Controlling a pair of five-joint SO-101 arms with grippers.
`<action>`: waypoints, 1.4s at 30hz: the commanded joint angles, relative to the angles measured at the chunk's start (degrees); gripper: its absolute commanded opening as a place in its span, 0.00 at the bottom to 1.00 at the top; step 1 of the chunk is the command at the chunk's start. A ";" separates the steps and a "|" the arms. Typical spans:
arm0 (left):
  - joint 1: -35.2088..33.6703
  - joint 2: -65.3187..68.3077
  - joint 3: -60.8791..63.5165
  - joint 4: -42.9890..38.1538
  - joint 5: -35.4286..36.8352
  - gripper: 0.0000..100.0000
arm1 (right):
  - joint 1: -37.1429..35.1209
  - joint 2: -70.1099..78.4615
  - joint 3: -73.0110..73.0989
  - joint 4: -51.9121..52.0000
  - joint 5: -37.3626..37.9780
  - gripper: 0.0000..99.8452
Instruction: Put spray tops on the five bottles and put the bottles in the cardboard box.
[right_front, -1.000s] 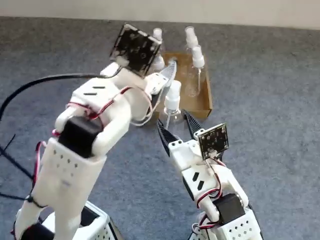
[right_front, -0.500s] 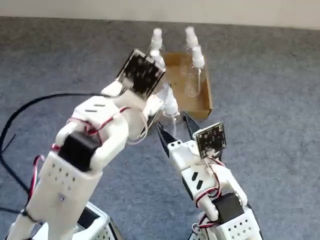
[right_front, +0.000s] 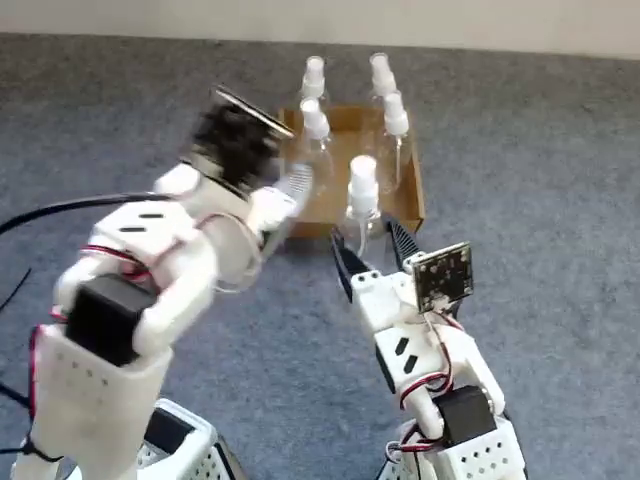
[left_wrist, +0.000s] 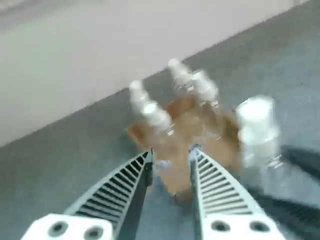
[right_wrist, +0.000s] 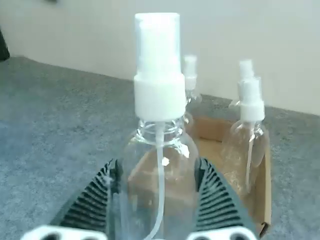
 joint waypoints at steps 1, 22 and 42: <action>-5.85 -0.84 -2.77 5.54 -0.26 0.12 | 1.27 7.16 -8.66 -0.31 -0.35 0.00; -4.00 -42.33 54.99 -16.79 -0.09 0.22 | -11.65 50.51 -43.82 5.41 -0.79 0.07; -4.53 -43.65 63.78 -28.57 0.18 0.22 | -16.75 39.87 -47.43 19.12 -0.35 0.00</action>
